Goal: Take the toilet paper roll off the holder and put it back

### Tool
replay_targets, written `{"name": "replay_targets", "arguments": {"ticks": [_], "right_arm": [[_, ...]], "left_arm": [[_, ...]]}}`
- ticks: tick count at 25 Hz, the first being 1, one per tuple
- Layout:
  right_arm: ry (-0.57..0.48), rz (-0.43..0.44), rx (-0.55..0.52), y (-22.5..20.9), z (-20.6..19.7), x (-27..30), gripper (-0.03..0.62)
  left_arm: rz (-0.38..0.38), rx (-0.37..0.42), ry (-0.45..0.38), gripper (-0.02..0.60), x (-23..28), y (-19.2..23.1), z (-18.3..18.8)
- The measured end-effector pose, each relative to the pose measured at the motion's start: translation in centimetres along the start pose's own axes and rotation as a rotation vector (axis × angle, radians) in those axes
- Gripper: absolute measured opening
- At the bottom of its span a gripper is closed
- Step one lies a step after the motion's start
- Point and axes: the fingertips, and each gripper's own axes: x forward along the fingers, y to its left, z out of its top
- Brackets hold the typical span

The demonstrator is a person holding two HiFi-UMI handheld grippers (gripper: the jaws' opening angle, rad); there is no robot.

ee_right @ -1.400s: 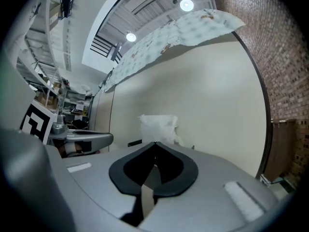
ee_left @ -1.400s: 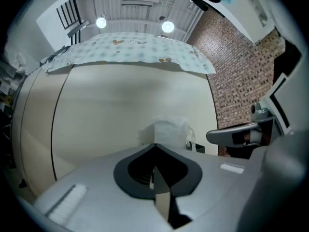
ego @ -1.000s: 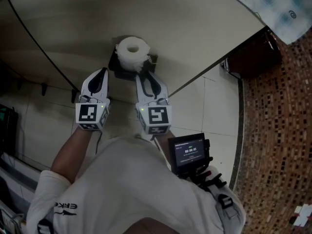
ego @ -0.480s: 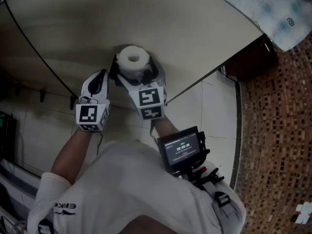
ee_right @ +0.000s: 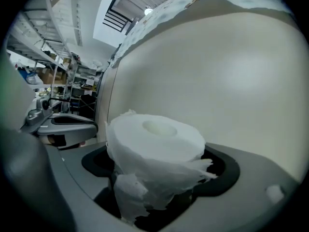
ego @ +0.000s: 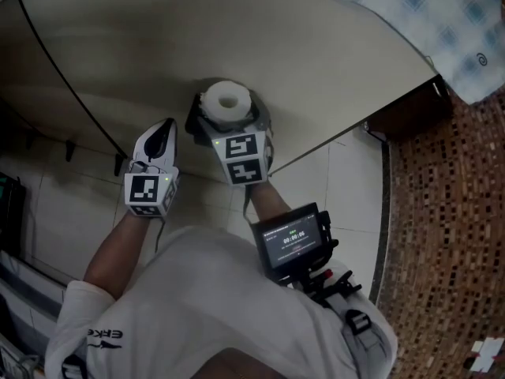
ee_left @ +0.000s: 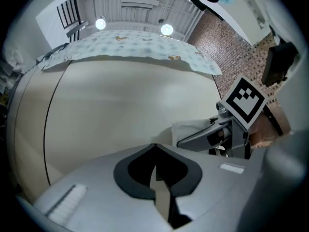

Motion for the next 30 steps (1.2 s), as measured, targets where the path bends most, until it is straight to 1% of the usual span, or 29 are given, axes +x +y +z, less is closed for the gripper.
{"name": "replay_targets", "arguments": {"ticks": [4,7,11,16,18,23,28,30], "right_arm": [[-0.021,0.006,-0.013,0.2,0.3,-0.4,0.490],[-0.069,-0.003,-0.026,0.2,1.0,-1.1,0.486],[-0.124,-0.045,0.004,-1.2,1.7,-2.0,0.485],[-0.127,-0.107,0.052,-3.4,0.9,-2.5,0.484],[-0.124,-0.137,0.063,-4.6,0.2,-3.8,0.483],[-0.128,-0.193,0.098,-8.6,-1.9,-9.7,0.483],[-0.131,-0.219,0.126,-10.1,-3.2,-11.3,0.483],[-0.140,-0.215,0.158,-10.4,-3.7,-11.4,0.483]], "left_arm": [[0.003,0.002,0.001,0.002,0.0,0.0,0.0],[0.000,-0.006,-0.003,0.002,0.2,0.2,-0.1],[-0.022,-0.002,-0.010,0.002,0.9,0.0,-0.1],[-0.064,-0.009,-0.013,0.002,2.5,-0.4,-0.6],[-0.085,-0.006,-0.018,0.002,2.9,-1.6,-0.3],[-0.124,0.004,-0.027,0.002,2.7,-7.5,1.2],[-0.150,0.010,-0.024,0.002,3.1,-9.4,1.3],[-0.152,0.013,-0.022,0.002,3.2,-9.7,1.3]]}}
